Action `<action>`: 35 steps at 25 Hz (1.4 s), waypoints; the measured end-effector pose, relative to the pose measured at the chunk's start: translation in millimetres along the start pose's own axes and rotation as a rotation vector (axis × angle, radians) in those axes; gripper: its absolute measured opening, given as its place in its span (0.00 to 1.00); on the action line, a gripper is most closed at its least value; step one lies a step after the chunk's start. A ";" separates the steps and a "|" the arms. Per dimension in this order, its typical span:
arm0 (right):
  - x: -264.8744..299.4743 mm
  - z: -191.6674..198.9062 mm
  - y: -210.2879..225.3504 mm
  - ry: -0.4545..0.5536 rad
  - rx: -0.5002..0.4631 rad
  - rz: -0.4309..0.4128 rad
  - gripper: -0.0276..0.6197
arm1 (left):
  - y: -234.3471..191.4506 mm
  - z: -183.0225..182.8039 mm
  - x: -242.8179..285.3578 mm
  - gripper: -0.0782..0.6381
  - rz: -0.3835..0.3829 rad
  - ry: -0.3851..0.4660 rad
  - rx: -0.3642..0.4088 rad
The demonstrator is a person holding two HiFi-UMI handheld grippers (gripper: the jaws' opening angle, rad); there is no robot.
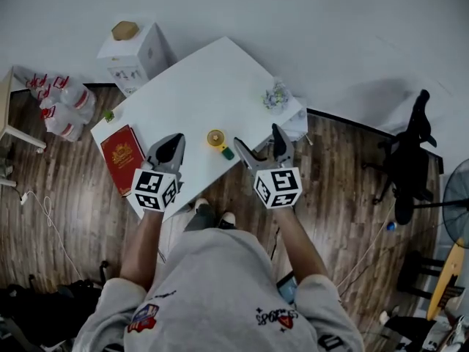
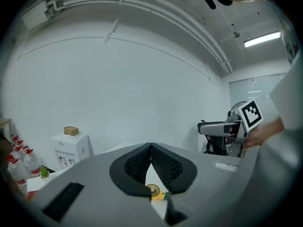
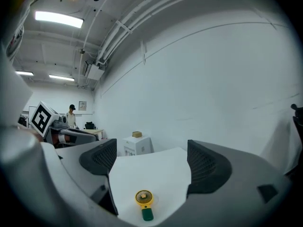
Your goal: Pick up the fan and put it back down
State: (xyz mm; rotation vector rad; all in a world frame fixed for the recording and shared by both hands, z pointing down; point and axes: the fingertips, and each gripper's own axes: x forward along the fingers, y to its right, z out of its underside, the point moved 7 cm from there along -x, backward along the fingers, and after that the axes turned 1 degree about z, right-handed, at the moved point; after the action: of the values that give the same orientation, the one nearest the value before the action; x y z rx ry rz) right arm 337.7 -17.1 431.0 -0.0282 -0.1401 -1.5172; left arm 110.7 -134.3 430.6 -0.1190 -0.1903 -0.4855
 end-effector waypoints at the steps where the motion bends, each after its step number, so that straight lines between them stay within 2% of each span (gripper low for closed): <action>1: 7.2 -0.9 1.0 -0.002 -0.002 -0.007 0.74 | -4.7 -0.8 3.9 0.11 -0.006 -0.001 -0.005; 7: 51.5 11.8 1.9 -0.067 -0.018 -0.052 0.74 | -31.7 2.7 28.4 0.12 -0.021 -0.016 -0.025; 13: 93.3 49.2 -4.9 -0.188 -0.041 -0.092 0.74 | -63.2 19.6 45.0 0.11 -0.024 -0.055 -0.058; 20: 132.1 130.2 -16.7 -0.489 -0.052 -0.179 0.73 | -101.9 42.3 54.8 0.11 -0.053 -0.096 -0.102; 24: 147.0 168.8 -24.3 -0.627 -0.069 -0.230 0.71 | -120.3 50.5 56.8 0.11 -0.071 -0.113 -0.124; 28: 158.1 208.8 -29.1 -0.790 -0.085 -0.263 0.65 | -136.2 58.3 57.0 0.11 -0.083 -0.128 -0.146; 35: 175.5 237.9 -37.6 -0.946 -0.093 -0.282 0.61 | -161.8 74.0 51.2 0.11 -0.122 -0.148 -0.175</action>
State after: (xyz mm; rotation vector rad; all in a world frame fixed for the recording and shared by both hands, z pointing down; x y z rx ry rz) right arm 290.9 -168.3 683.5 -0.8338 -0.8537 -1.6818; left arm 67.1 -287.8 524.5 -0.3162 -0.3014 -0.6151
